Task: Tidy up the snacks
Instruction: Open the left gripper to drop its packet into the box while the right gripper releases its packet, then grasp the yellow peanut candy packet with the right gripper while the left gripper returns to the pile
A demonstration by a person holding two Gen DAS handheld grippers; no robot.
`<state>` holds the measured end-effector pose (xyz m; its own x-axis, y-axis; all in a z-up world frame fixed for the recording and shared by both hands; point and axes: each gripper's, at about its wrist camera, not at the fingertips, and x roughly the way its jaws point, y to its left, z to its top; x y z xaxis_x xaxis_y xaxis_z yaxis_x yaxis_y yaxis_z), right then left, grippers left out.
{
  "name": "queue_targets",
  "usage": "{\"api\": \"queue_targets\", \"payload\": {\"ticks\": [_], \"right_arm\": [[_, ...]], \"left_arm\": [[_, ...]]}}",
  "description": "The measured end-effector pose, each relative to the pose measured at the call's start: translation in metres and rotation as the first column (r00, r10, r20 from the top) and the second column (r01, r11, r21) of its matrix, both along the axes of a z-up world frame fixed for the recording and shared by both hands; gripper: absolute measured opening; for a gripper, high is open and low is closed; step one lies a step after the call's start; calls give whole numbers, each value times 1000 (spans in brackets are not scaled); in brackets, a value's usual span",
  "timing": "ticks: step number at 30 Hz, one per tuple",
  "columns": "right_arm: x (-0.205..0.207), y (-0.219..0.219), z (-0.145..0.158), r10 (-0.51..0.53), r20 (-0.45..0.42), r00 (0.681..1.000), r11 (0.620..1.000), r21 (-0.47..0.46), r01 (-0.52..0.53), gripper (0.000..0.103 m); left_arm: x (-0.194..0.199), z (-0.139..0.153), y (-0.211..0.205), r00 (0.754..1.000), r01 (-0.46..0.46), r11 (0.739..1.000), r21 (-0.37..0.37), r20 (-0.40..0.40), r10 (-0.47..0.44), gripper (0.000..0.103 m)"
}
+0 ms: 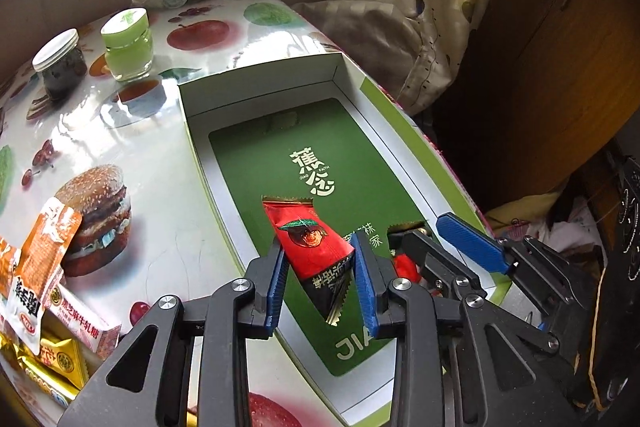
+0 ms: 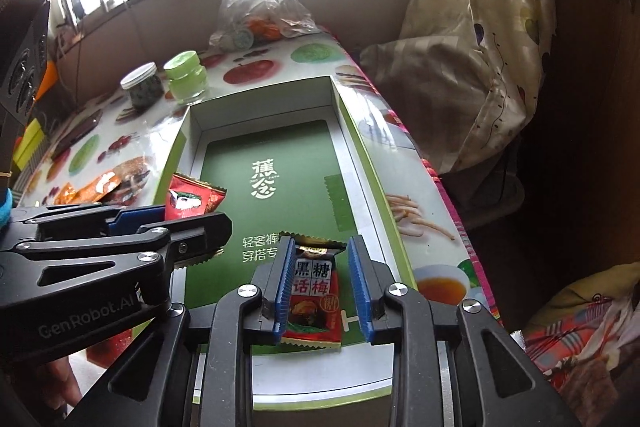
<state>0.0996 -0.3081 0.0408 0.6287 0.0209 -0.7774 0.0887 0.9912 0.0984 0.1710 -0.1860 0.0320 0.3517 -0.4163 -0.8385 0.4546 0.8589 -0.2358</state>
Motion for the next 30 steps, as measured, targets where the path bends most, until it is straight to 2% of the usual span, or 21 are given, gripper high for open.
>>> {"api": "queue_targets", "payload": {"ticks": [9,15,19,23,30], "right_arm": [[-4,-3,-1,-20,-5,1000,1000,9,20,36],[-13,3,8,-16,37,999,999,-34,17,42],[-13,17,20,34,92,995,998,-64,-28,43],[2,36,19,98,81,992,993,-69,-92,43],[35,65,17,156,76,985,988,-8,-156,43]], "left_arm": [[0,3,3,1000,10,1000,-29,2,-10,39],[-10,18,22,999,-12,997,-80,41,15,40],[-16,26,48,994,-75,994,-85,69,81,40],[-22,28,80,985,-152,986,-67,75,157,40],[-29,23,143,956,-282,958,-49,73,285,40]]}}
